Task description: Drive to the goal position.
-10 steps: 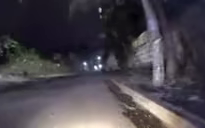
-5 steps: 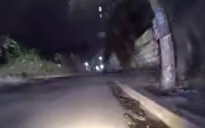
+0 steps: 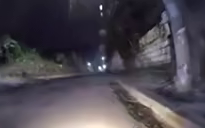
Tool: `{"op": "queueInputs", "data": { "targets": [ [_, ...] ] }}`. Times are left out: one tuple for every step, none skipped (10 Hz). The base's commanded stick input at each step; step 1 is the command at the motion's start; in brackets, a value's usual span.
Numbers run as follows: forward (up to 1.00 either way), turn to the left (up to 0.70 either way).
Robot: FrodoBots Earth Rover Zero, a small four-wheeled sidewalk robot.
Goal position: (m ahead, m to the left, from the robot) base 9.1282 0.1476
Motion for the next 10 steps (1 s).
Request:
{"op": "queueInputs", "data": {
  "targets": [
    [0.7,0.0],
    [0.7,0.0],
    [0.7,0.0],
    [0.7,0.0],
    [0.7,0.0],
    [0.7,0.0],
    [0.7,0.0],
    [0.7,0.0],
    [0.7,0.0],
    [0.7,0.0]
  ]
}}
